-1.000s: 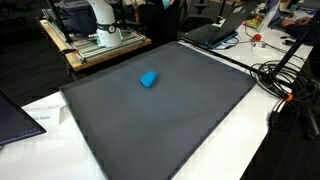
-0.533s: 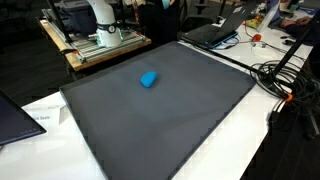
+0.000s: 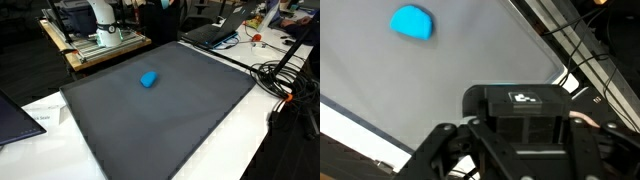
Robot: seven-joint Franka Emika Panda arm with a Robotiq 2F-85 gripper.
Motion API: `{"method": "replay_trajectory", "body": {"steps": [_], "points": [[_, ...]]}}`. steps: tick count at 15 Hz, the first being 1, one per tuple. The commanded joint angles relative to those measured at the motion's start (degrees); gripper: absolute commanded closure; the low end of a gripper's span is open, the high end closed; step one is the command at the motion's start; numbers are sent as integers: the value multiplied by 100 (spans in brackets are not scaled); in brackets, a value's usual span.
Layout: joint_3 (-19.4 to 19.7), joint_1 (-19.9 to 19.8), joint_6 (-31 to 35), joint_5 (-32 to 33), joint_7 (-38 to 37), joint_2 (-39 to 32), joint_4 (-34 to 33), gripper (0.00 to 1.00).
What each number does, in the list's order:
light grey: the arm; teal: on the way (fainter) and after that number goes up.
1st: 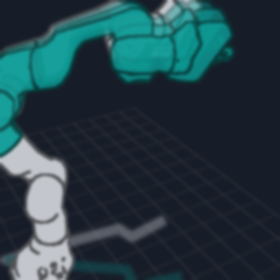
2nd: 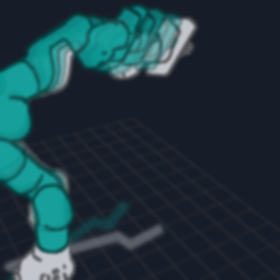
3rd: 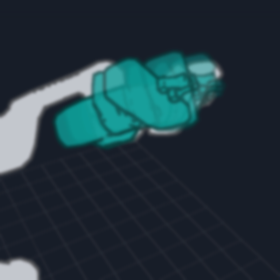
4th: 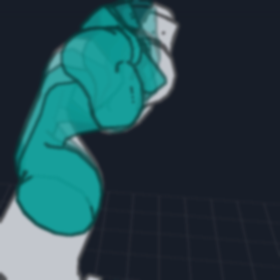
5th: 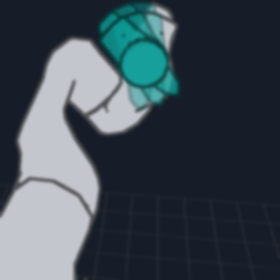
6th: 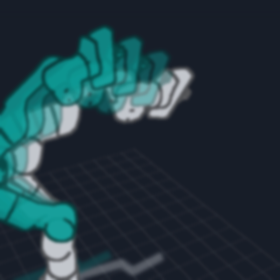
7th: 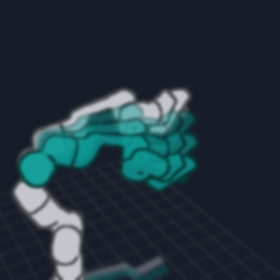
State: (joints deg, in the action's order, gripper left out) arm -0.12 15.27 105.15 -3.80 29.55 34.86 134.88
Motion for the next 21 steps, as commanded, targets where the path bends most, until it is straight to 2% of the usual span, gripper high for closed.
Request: {"method": "replay_trajectory", "body": {"steps": [1,3,10,17,19,21], "points": [[-101,-74,56,152,-65,25,-8,69],[-132,-77,46,183,-103,32,-13,78],[-208,-109,-279,350,-270,-254,-279,78],[-378,-255,-747,837,-507,-2203,-2364,78],[-437,-361,-641,1195,-408,-2637,-2743,78],[-473,-502,-730,1622,-628,-2953,-2925,78]]}}
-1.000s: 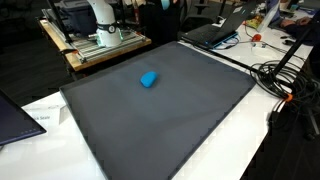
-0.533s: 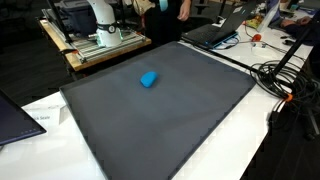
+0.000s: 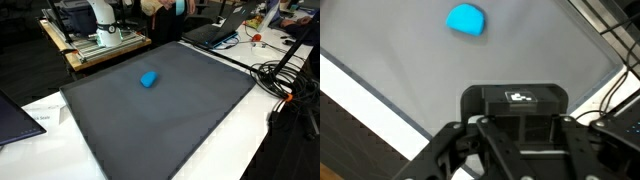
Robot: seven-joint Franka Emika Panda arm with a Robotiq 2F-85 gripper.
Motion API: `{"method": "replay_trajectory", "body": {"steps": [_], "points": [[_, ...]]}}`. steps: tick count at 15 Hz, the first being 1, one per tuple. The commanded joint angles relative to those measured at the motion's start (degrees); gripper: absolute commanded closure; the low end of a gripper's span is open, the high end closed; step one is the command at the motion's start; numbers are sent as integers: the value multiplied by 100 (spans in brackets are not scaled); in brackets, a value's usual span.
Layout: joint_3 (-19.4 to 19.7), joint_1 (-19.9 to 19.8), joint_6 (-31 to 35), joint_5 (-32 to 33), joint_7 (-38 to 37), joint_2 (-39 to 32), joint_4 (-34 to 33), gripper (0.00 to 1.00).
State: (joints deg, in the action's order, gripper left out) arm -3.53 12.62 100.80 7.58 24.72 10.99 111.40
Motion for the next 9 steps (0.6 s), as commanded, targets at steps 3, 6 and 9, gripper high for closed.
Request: {"method": "replay_trajectory", "body": {"steps": [3,6,9], "points": [[-133,-383,-176,837,-489,-860,-505,78],[-128,-438,-81,631,-425,-899,-376,53],[-144,-442,-81,640,-521,-1016,-380,53]]}}
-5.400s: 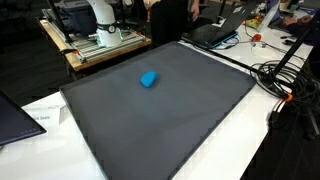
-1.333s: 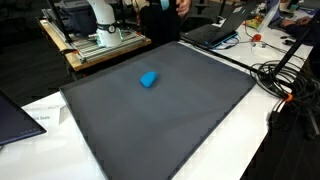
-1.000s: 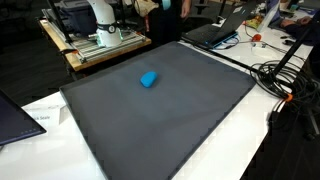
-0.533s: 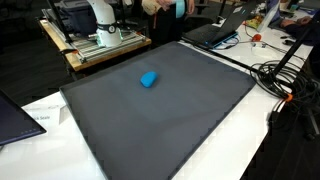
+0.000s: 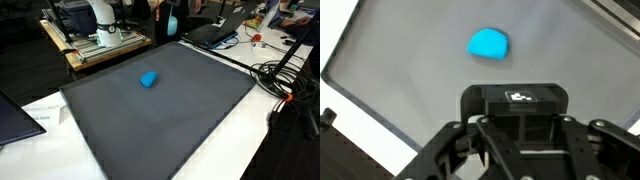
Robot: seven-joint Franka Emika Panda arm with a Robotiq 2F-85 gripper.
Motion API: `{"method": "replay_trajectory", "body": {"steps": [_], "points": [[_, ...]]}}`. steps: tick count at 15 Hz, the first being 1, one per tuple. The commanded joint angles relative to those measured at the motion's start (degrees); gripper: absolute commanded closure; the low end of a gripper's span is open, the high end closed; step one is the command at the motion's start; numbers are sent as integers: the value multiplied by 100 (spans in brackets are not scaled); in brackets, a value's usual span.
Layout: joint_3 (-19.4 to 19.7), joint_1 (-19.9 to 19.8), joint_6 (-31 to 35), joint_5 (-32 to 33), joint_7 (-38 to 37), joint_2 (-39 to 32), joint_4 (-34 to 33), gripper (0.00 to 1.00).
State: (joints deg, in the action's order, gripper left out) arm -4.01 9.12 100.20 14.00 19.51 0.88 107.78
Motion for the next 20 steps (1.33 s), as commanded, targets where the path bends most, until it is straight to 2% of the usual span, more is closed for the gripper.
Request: {"method": "replay_trajectory", "body": {"steps": [1,6,7,11,20], "points": [[-102,-91,-20,-2,-6,-2,-23,53],[-105,-90,-21,-2,-13,2,-32,53],[-79,-113,-59,-121,67,-66,-78,78],[-35,-204,-151,-156,232,-546,-310,78],[-62,-345,-183,-162,-165,-1817,-855,78]]}}
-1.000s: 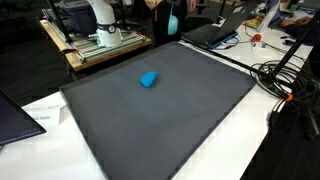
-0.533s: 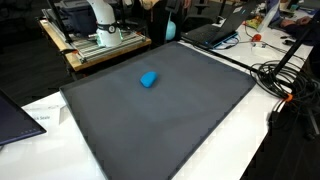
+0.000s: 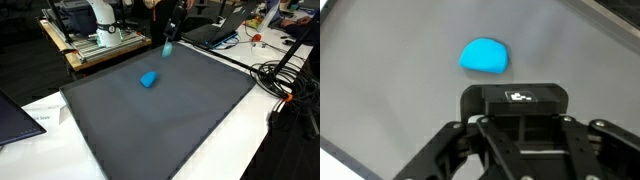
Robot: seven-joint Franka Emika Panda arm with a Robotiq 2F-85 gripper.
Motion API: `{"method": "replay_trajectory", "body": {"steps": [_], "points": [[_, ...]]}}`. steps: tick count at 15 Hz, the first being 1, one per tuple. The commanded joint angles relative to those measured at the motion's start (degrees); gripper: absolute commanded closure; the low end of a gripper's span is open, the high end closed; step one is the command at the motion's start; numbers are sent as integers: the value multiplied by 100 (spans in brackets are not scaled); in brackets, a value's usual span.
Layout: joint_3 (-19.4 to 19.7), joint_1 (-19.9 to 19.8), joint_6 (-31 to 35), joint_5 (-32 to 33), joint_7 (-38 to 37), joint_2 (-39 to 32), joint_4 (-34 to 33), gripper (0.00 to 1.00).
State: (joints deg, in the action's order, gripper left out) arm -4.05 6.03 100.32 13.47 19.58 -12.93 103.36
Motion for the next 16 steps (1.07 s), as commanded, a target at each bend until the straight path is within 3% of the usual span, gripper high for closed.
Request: {"method": "replay_trajectory", "body": {"steps": [1,7,13,14,16], "points": [[-65,-17,-188,-90,-257,-552,-453,78],[-151,245,-216,117,-845,-968,-481,78],[-163,547,-101,580,-1319,-721,-49,78],[-199,466,-62,367,-1173,-947,-276,53],[-203,500,-62,440,-1242,-920,-236,53]]}}
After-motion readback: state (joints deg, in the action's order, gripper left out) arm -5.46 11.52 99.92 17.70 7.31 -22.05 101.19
